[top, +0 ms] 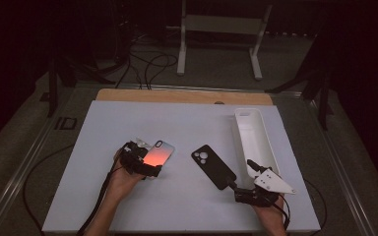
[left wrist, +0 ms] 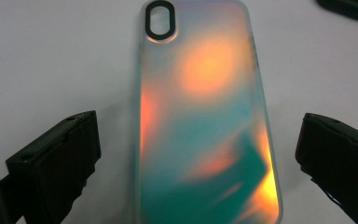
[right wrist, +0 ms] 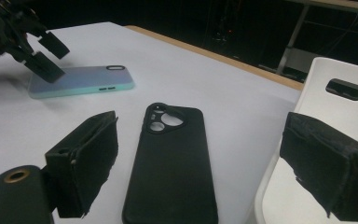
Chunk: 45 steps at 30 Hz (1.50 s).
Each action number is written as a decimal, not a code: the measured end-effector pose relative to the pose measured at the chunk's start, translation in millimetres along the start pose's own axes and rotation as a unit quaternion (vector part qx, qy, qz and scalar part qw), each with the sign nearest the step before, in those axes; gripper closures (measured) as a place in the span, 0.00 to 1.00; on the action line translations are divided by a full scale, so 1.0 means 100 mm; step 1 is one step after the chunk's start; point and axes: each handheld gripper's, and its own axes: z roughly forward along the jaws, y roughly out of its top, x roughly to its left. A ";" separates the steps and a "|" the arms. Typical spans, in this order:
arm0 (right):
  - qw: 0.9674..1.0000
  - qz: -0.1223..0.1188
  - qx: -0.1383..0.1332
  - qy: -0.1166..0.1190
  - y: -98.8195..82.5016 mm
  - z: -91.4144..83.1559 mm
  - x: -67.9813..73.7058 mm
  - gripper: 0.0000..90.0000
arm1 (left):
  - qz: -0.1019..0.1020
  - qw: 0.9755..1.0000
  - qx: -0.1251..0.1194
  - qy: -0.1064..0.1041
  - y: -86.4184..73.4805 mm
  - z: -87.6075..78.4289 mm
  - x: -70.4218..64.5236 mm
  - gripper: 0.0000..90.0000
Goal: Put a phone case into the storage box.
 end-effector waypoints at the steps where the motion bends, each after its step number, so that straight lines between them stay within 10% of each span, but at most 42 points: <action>1: 1.000 0.000 -0.001 0.001 0.00 0.00 0.00 0.12 | -0.001 1.000 0.003 -0.001 0.00 0.02 -0.01 0.02; 20: 1.000 -0.004 0.002 -0.001 0.00 0.01 0.01 0.12 | 0.006 0.999 0.040 0.020 -0.01 0.13 -0.10 0.06; 45: 1.000 -0.007 0.005 -0.007 0.00 0.01 0.02 0.14 | -0.001 0.999 0.028 0.020 -0.03 0.10 -0.09 0.19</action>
